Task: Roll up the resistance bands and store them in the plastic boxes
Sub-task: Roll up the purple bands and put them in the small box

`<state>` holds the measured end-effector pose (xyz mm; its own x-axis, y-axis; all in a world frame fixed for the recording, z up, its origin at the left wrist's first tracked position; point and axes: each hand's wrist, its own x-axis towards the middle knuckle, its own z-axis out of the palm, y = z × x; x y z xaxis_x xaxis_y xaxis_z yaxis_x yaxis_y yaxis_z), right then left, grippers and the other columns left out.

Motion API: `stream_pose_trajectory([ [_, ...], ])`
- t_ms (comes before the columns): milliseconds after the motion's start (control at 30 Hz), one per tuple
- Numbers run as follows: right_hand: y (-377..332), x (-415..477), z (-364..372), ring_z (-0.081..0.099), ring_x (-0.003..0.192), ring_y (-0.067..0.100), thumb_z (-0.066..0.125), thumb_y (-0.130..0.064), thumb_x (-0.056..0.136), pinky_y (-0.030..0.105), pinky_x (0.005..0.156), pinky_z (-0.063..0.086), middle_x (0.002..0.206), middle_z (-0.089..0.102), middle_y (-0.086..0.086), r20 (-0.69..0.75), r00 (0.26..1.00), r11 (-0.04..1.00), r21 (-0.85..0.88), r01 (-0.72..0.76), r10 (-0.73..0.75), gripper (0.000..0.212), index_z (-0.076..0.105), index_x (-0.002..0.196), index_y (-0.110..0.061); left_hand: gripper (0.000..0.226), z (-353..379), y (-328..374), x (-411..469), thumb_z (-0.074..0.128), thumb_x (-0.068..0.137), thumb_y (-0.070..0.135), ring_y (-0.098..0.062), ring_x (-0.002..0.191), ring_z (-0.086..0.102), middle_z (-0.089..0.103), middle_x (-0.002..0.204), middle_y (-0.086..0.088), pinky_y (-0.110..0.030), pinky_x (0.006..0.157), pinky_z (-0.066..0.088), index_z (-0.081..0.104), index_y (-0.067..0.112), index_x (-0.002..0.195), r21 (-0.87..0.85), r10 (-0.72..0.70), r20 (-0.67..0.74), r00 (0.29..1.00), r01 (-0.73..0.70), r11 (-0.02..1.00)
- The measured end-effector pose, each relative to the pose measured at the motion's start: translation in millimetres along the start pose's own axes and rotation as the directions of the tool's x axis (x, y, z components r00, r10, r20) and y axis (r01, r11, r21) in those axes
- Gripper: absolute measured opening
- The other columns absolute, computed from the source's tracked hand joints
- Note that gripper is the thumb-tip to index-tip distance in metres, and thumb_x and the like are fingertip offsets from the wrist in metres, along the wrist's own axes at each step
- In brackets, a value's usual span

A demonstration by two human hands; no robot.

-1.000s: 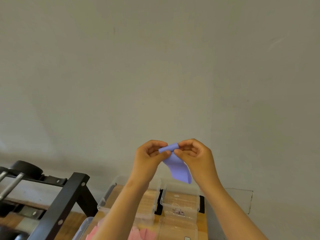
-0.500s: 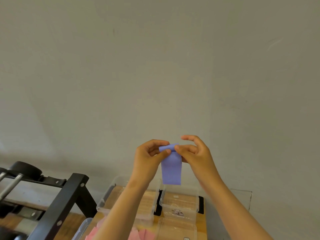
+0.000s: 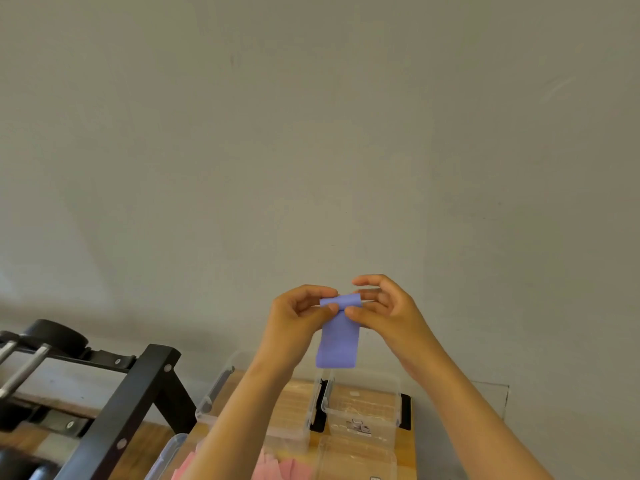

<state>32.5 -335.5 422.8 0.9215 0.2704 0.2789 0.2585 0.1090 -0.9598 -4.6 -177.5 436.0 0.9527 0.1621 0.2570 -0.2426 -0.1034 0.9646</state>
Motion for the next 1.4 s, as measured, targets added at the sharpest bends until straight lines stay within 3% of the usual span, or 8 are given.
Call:
stream_pose_trajectory([
  [133,1.7,1.8,3.0,0.07,0.078,0.011,0.074,-0.002,0.079,0.021,0.067,0.055,0.086,0.072,0.001,-0.038,0.999,0.999,-0.049,0.0,-0.002,0.022,0.064,0.092,-0.018,0.02,-1.8,-3.3,-1.4,0.063,0.083,-0.01,-0.015,0.082,0.07,0.074,0.089,-0.005,-0.02,0.07,0.052,0.069,0.006,0.094,0.001,0.038,0.034,0.999,-0.038,0.999],
  [267,1.1,2.4,2.7,0.07,0.078,0.008,0.073,0.001,0.079,0.019,0.066,0.054,0.086,0.072,-0.001,-0.054,0.999,1.0,-0.013,0.008,-0.009,0.021,0.066,0.091,-0.015,0.013,-1.1,-3.3,-2.7,0.061,0.09,0.005,-0.016,0.083,0.07,0.073,0.09,-0.007,-0.022,0.07,0.054,0.068,0.007,0.101,-0.062,-0.033,0.087,0.996,0.038,0.997],
  [600,2.3,3.2,1.4,0.069,0.069,0.02,0.074,-0.009,0.081,0.033,0.068,0.056,0.063,0.067,-0.001,-0.014,1.0,0.987,-0.161,-0.001,-0.001,0.023,0.065,0.099,-0.02,0.012,-2.7,-3.3,-1.6,0.058,0.093,0.009,-0.022,0.078,0.072,0.075,0.082,-0.012,-0.024,0.064,0.054,0.068,0.005,0.1,-0.032,-0.061,0.061,0.996,0.063,0.998],
  [667,0.8,4.4,0.0,0.07,0.074,0.024,0.074,-0.008,0.081,0.035,0.07,0.056,0.068,0.069,0.006,-0.004,1.0,0.985,-0.172,0.001,-0.002,0.021,0.066,0.096,-0.021,0.013,-2.9,-2.8,-1.7,0.058,0.093,0.01,-0.021,0.079,0.072,0.075,0.083,-0.012,-0.024,0.065,0.055,0.067,0.004,0.101,-0.033,-0.065,0.074,0.995,0.067,0.997],
  [833,-4.7,2.3,-4.5,0.071,0.077,0.02,0.07,-0.005,0.084,0.022,0.067,0.056,0.077,0.073,0.012,0.036,0.999,0.988,-0.154,-0.016,0.022,0.02,0.067,0.097,-0.021,0.014,-3.7,-2.2,-1.6,0.057,0.094,0.009,-0.025,0.08,0.072,0.074,0.084,-0.015,-0.027,0.066,0.056,0.066,0.002,0.102,-0.034,-0.06,0.09,0.994,0.064,0.997],
  [1100,-6.0,1.1,-11.4,0.072,0.079,0.015,0.068,-0.006,0.086,0.023,0.069,0.056,0.076,0.075,0.005,0.088,0.995,0.993,-0.109,-0.046,0.056,0.021,0.068,0.104,-0.016,0.011,-3.7,-4.6,-0.6,0.057,0.093,0.006,-0.023,0.074,0.072,0.074,0.076,-0.012,-0.027,0.061,0.055,0.067,0.002,0.096,0.012,-0.026,0.098,0.995,0.025,1.0],
  [1400,-3.3,-0.8,-10.5,0.073,0.079,0.022,0.069,-0.006,0.085,0.025,0.069,0.056,0.083,0.074,0.012,0.09,0.993,0.997,0.013,-0.076,0.075,0.016,0.067,0.1,-0.009,0.014,-5.4,-7.7,1.2,0.07,0.083,0.0,-0.014,0.081,0.071,0.074,0.088,-0.005,-0.018,0.067,0.053,0.069,0.012,0.088,0.162,0.043,0.037,0.998,-0.048,0.986],
])
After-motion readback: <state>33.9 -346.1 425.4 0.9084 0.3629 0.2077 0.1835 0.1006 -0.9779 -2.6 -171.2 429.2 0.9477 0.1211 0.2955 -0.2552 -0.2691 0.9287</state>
